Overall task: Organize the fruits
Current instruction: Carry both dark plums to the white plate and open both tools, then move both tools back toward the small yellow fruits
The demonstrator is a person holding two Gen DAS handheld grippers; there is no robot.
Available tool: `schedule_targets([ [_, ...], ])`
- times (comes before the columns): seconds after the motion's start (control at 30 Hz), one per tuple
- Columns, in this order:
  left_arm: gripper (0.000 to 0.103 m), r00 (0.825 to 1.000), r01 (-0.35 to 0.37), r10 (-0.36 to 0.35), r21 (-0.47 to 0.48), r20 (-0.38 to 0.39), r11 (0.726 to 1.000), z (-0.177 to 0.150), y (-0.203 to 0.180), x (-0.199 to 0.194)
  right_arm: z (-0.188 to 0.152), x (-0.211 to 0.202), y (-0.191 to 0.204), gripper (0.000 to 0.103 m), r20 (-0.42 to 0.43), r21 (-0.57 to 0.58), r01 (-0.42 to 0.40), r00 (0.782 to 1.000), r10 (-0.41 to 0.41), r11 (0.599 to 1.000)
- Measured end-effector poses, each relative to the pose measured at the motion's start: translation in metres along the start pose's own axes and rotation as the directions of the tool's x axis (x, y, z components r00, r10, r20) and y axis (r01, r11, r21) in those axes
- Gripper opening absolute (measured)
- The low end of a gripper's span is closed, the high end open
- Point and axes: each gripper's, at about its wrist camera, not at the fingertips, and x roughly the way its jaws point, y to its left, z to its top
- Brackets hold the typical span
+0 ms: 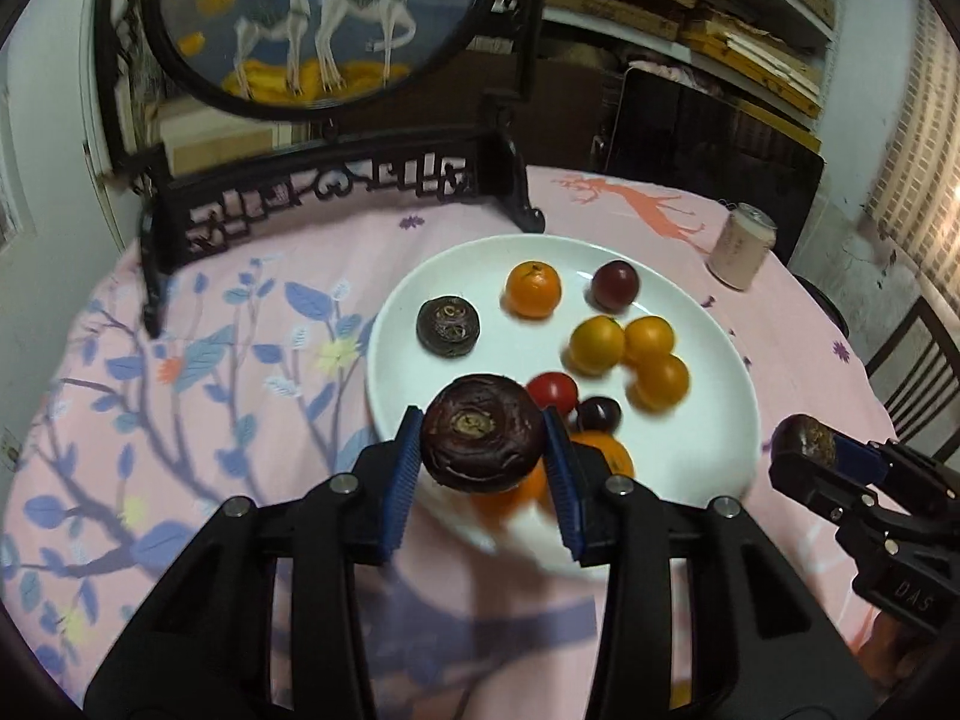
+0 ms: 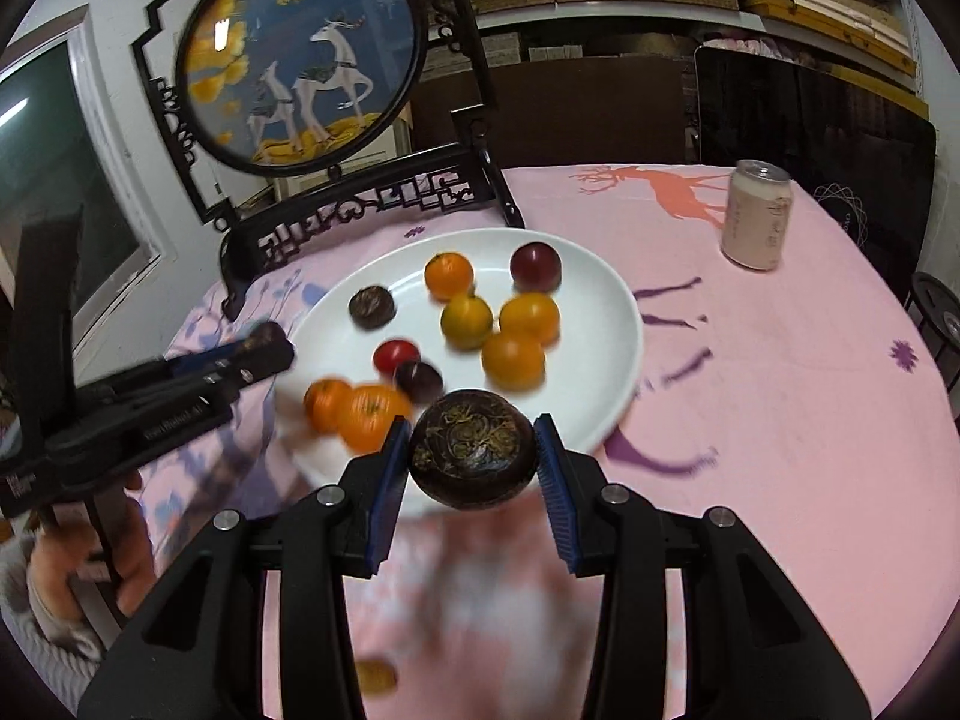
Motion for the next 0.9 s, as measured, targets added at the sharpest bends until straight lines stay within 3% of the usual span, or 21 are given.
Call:
schedule_targets([
  [0.07,0.042,1.000,-0.001,0.001,-0.008,-0.011,1.000,0.002,0.003,0.013,0.007,0.015,-0.006,0.046,0.003,0.045,-0.025,1.000,0.025,0.999],
  [0.1,0.050,1.000,0.004,-0.005,-0.014,-0.013,1.000,0.001,0.005,0.017,0.008,0.019,-0.012,0.064,0.014,0.080,-0.059,0.998,0.058,0.995],
  [0.13,0.066,1.000,0.015,-0.015,-0.019,-0.019,1.000,-0.001,0.007,0.020,0.007,0.020,-0.016,0.071,0.027,0.108,-0.082,0.996,0.080,0.991],
  [0.17,0.071,1.000,0.024,-0.024,-0.020,-0.019,1.000,-0.002,0.007,0.020,0.005,0.020,-0.020,0.075,0.036,0.127,-0.093,0.995,0.090,0.988],
  [0.37,0.079,0.998,0.066,-0.067,-0.047,-0.006,0.997,-0.007,0.013,0.008,-0.005,0.008,-0.032,0.075,0.056,0.139,-0.074,0.996,0.067,0.988],
  [0.5,0.091,1.000,0.008,-0.008,-0.034,0.007,0.999,-0.023,0.016,-0.006,-0.019,-0.001,-0.030,0.075,0.041,0.136,-0.074,0.997,0.069,0.988],
  [0.63,0.091,1.000,-0.021,0.021,-0.046,-0.001,0.999,-0.047,0.025,-0.025,-0.042,-0.017,-0.016,0.075,0.034,0.068,-0.052,0.998,0.050,0.996],
  [0.8,0.091,1.000,-0.022,0.022,-0.035,0.000,0.999,-0.081,0.032,-0.057,-0.067,-0.037,-0.003,0.092,0.044,-0.002,-0.016,0.999,0.017,1.000],
  [0.9,0.098,0.999,-0.028,0.029,-0.010,0.023,1.000,-0.107,0.031,-0.078,-0.072,-0.047,-0.005,0.092,0.063,0.004,-0.009,0.998,0.008,1.000],
])
